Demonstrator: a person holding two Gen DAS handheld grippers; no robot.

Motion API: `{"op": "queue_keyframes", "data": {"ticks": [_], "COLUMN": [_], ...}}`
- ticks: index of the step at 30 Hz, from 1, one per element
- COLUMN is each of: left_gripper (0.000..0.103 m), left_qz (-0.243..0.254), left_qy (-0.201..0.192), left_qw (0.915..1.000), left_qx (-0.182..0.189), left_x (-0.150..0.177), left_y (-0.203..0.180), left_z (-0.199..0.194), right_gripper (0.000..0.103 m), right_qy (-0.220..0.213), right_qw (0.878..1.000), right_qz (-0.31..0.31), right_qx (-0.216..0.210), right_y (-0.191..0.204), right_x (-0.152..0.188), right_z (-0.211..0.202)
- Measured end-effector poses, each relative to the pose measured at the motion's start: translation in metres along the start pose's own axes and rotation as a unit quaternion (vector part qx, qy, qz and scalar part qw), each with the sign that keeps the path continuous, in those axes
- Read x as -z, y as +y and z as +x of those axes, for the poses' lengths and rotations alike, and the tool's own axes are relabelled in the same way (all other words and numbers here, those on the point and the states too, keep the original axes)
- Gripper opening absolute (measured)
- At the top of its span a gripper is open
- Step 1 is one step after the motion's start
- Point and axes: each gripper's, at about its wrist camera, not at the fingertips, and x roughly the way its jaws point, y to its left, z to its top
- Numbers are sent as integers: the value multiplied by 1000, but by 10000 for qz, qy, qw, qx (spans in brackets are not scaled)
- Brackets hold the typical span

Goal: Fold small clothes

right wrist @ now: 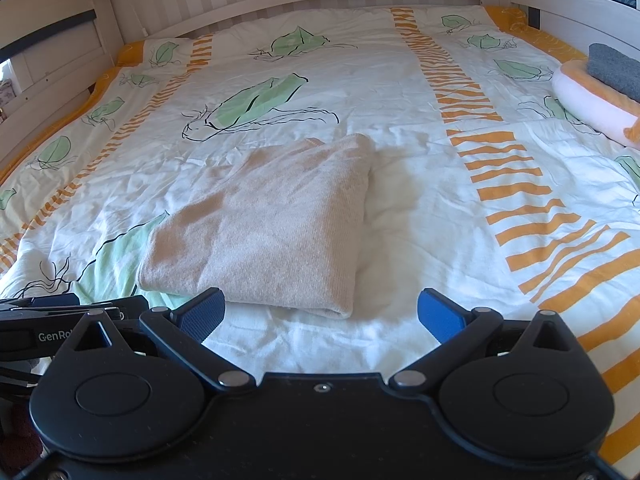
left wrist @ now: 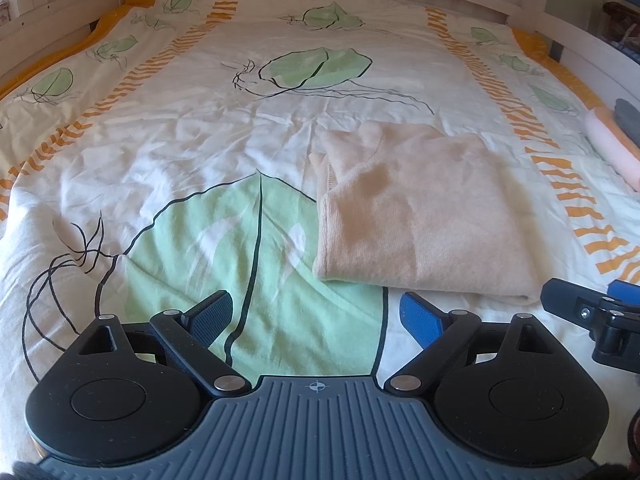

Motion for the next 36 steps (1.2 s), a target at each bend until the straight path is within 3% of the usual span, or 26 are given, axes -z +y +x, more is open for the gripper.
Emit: {"op": "queue_keyframes", "data": {"ticks": [36], "left_gripper": [91], "left_qz": [69], "left_qy": [37], "left_qw": [10000], "left_qx": [37], "left_x": [-1], "left_y": [-4], "left_z": [2], "right_gripper": [102], "right_qy": [-30], "right_qw": [10000], "right_qz": [-41], "right_qx": [-39], "right_y": [3], "right_x": [-5], "right_z": [0]}}
